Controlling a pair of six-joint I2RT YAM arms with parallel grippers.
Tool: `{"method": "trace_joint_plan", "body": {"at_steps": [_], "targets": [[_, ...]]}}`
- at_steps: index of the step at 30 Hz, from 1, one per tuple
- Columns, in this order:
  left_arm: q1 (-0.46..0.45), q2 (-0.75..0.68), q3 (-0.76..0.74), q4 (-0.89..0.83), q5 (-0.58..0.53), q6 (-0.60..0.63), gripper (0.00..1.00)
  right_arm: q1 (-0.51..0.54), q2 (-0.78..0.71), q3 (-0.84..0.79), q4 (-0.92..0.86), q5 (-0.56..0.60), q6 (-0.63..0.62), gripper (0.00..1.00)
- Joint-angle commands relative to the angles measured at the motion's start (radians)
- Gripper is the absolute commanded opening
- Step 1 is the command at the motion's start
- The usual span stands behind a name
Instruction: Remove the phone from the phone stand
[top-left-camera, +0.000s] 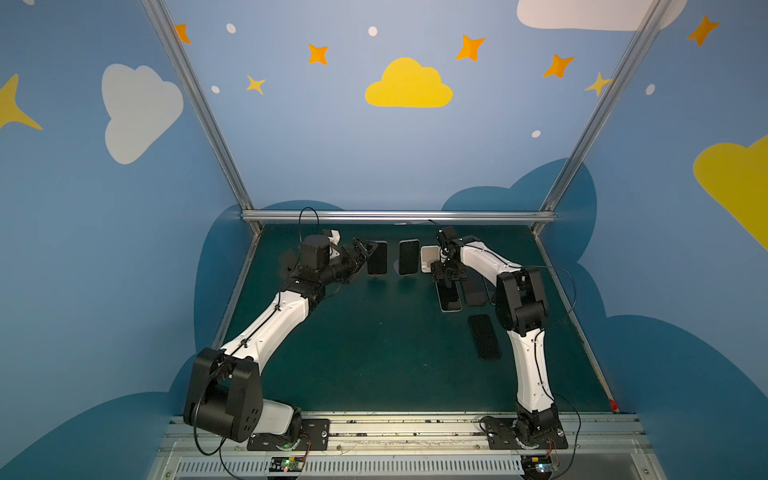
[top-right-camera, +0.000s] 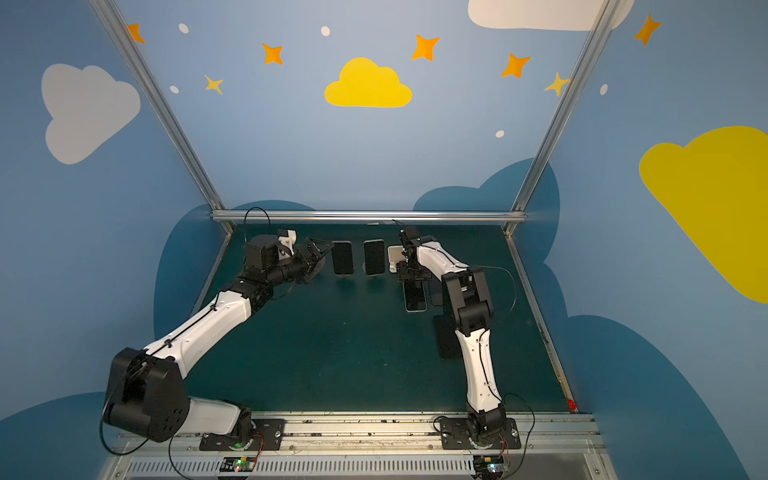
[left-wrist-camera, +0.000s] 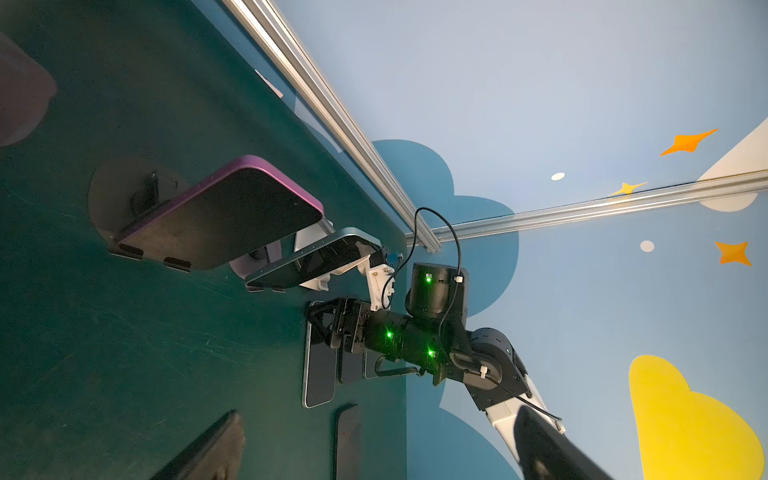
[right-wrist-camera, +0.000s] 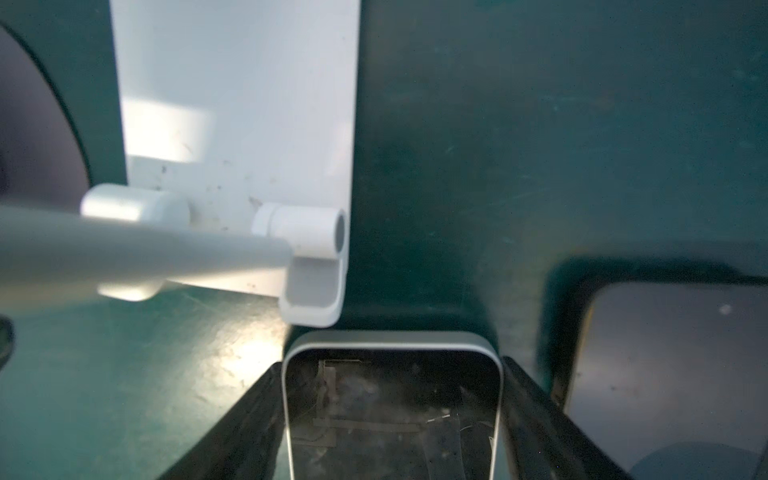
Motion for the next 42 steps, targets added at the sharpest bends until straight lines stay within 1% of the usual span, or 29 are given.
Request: {"method": "trace_joint_plan", "body": {"at_steps": [1, 13, 18, 22, 26, 29, 33, 39, 42], "targets": [[-0.002, -0.024, 0.009, 0.017, 0.007, 0.005, 1.00, 0.007, -0.051, 0.015, -0.028, 0.017, 0.006, 0.78], [0.000, -0.032, 0.012, 0.008, 0.002, 0.013, 1.00, 0.012, -0.323, -0.134, 0.064, 0.011, 0.046, 0.80], [0.001, -0.035, 0.015, 0.002, 0.003, 0.012, 1.00, 0.018, -0.382, -0.158, 0.075, -0.003, 0.064, 0.80], [0.001, -0.045, 0.016, -0.005, -0.006, 0.018, 1.00, 0.025, -0.416, -0.192, 0.116, -0.008, 0.081, 0.81], [0.001, -0.051, 0.016, -0.005, -0.004, 0.017, 1.00, 0.032, -0.396, -0.164, 0.110, -0.010, 0.102, 0.82], [0.001, -0.052, 0.015, -0.006, -0.007, 0.016, 1.00, 0.035, -0.365, -0.134, 0.120, -0.012, 0.112, 0.85], [0.001, -0.052, 0.016, -0.003, -0.004, 0.013, 1.00, 0.038, -0.294, -0.062, 0.115, 0.011, 0.115, 0.87], [0.003, -0.053, 0.016, -0.005, -0.005, 0.016, 1.00, 0.039, -0.176, 0.056, 0.104, 0.027, 0.156, 0.87], [0.004, -0.055, 0.016, -0.006, -0.008, 0.016, 1.00, 0.041, -0.125, 0.099, 0.116, -0.002, 0.155, 0.88]]}}
